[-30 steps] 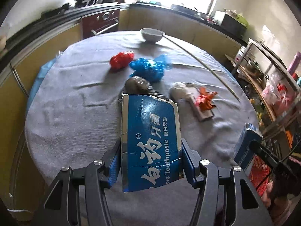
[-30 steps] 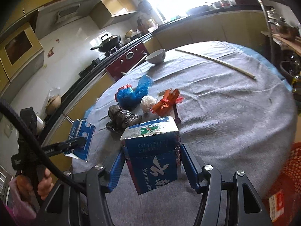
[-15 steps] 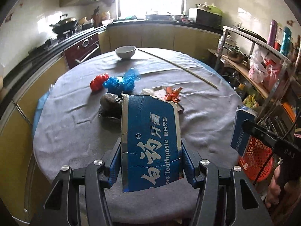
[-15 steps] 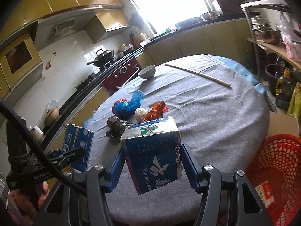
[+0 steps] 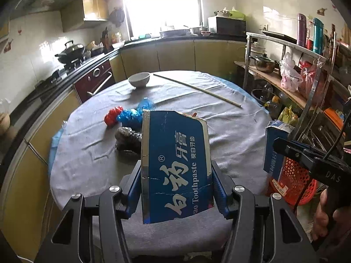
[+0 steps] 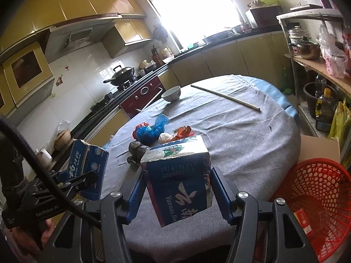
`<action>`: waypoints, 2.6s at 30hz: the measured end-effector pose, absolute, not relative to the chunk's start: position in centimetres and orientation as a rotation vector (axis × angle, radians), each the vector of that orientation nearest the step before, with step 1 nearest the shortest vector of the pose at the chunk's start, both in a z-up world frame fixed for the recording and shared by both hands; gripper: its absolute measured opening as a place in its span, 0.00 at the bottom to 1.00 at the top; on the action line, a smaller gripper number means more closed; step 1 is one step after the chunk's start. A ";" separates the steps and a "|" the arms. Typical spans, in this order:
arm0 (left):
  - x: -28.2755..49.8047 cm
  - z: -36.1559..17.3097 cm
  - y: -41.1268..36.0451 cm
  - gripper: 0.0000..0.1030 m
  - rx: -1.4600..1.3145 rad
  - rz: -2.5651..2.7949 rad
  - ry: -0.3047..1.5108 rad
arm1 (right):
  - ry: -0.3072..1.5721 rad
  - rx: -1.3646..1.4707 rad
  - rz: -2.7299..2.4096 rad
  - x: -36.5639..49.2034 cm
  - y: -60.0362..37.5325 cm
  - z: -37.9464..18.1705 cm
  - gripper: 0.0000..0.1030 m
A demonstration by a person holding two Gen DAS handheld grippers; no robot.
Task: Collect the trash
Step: 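Grasp the blue toothpaste box with left tool while right grasps blue-white carton, then drop both blue boxes into the red basket, then move both open tools back over the table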
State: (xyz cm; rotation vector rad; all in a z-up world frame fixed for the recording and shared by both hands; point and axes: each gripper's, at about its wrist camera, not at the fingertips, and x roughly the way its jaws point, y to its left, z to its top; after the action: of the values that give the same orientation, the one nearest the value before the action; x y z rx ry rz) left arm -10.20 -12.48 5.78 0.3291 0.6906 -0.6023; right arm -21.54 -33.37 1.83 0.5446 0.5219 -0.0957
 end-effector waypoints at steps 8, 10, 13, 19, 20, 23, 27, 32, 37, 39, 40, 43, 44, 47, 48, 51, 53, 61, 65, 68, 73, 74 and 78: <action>-11.7 7.0 -12.4 0.57 0.352 -0.598 0.642 | 0.501 0.530 -0.107 -23.0 -32.9 2.7 0.60; -11.9 7.3 -12.4 0.57 0.357 -0.597 0.634 | 0.494 0.531 -0.111 -23.3 -33.0 2.8 0.60; -12.3 7.6 -12.6 0.57 0.368 -0.597 0.620 | 0.483 0.535 -0.116 -23.8 -33.1 3.1 0.60; -13.1 8.3 -13.7 0.57 0.383 -0.612 0.597 | 0.453 0.541 -0.130 -25.1 -33.9 3.8 0.60; -13.2 8.3 -14.1 0.57 0.386 -0.619 0.598 | 0.451 0.539 -0.135 -25.3 -34.0 3.8 0.60; -13.7 8.3 -15.5 0.57 0.402 -0.637 0.594 | 0.442 0.545 -0.147 -26.0 -34.8 3.8 0.60; -14.3 8.1 -17.7 0.57 0.425 -0.667 0.597 | 0.430 0.555 -0.183 -27.5 -36.2 3.5 0.60; -15.1 7.2 -21.2 0.57 0.471 -0.709 0.609 | 0.426 0.589 -0.240 -29.5 -38.6 2.4 0.60; -16.1 5.6 -25.5 0.57 0.514 -0.790 0.629 | 0.431 0.639 -0.305 -31.7 -41.8 0.3 0.60; -16.3 4.5 -27.3 0.57 0.519 -0.843 0.659 | 0.439 0.665 -0.335 -32.5 -43.2 -0.8 0.60; -16.4 4.0 -28.1 0.57 0.519 -0.867 0.678 | 0.442 0.678 -0.356 -33.1 -44.0 -1.5 0.60; -16.6 1.8 -31.0 0.57 0.530 -0.940 0.744 | 0.453 0.716 -0.398 -34.4 -46.0 -3.2 0.60; -16.8 1.1 -31.9 0.57 0.537 -0.960 0.763 | 0.457 0.735 -0.414 -34.9 -46.8 -3.9 0.60; -17.0 -0.9 -34.3 0.59 0.560 -1.010 0.819 | 0.480 0.800 -0.457 -36.3 -48.8 -6.4 0.60; -17.2 -1.8 -35.3 0.59 0.574 -1.028 0.847 | 0.486 0.814 -0.466 -36.5 -49.2 -7.0 0.60; -17.6 -3.8 -37.3 0.59 0.610 -1.064 0.902 | 0.511 0.859 -0.489 -37.1 -50.3 -9.0 0.60; -18.0 -5.0 -38.2 0.60 0.639 -1.081 0.928 | 0.528 0.895 -0.501 -37.3 -51.1 -10.2 0.61; -18.9 -7.6 -38.9 0.63 0.700 -1.156 1.015 | 0.582 0.950 -0.519 -36.6 -52.8 -12.1 0.63; -18.4 -6.8 -37.7 0.63 0.685 -1.170 0.995 | 0.585 0.955 -0.536 -35.9 -53.1 -11.9 0.63; -17.7 -5.5 -36.1 0.63 0.672 -1.168 0.941 | 0.584 0.923 -0.531 -34.9 -52.7 -10.8 0.63; -15.3 -3.4 -32.9 0.64 0.589 -1.139 0.888 | 0.593 0.861 -0.497 -31.8 -51.5 -8.9 0.63; -14.7 -3.0 -32.0 0.65 0.573 -1.126 0.876 | 0.599 0.849 -0.480 -30.7 -51.1 -8.5 0.63; -11.5 -1.9 -28.1 0.66 0.498 -1.051 0.854 | 0.624 0.791 -0.417 -26.8 -49.3 -6.9 0.63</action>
State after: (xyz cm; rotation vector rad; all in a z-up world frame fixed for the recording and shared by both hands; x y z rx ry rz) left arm -11.48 -28.09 -1.89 0.4979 0.8544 -1.0505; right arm -26.82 -49.25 -6.91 0.7912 0.6240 -0.4170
